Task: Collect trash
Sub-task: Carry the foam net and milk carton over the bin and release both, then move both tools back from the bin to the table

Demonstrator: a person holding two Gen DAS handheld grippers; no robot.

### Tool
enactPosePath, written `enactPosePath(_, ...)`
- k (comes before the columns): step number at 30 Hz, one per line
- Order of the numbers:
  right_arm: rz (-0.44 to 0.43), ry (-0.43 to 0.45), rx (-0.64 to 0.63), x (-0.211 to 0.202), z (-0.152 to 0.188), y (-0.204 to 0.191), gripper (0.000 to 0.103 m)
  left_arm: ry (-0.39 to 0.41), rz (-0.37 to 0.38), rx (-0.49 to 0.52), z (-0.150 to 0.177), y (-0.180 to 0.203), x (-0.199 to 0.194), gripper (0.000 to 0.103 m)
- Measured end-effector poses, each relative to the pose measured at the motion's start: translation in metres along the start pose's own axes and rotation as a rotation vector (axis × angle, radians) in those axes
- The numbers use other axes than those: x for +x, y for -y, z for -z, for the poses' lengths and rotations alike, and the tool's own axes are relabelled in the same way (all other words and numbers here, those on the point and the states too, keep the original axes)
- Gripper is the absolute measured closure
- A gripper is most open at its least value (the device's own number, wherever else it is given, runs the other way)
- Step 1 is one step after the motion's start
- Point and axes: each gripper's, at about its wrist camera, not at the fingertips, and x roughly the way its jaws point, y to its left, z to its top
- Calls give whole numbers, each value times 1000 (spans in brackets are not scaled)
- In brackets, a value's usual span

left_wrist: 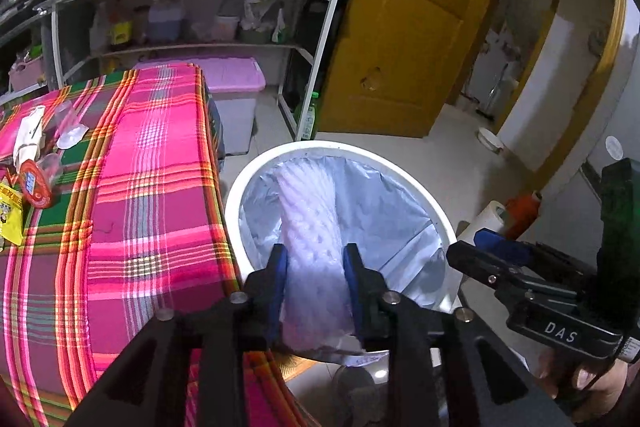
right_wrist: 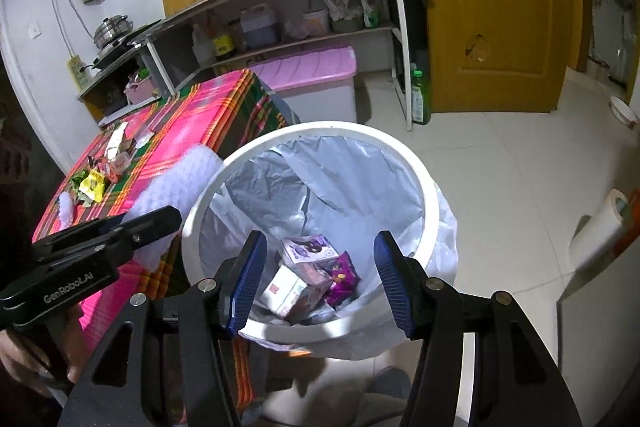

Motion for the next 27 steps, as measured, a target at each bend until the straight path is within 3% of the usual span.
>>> enactPosePath(2,0,4,-3,-3,0,-2,46,5,7,-8,0,0,-1,64)
enactPosePath(11,-21,41,-23,-23,-1,-11,46,51,5,-14,3,1,-27,64)
enactPosePath(27,-130,97,-139,-57,4,-69,46,178,-101,-15,25,-13,-116,64)
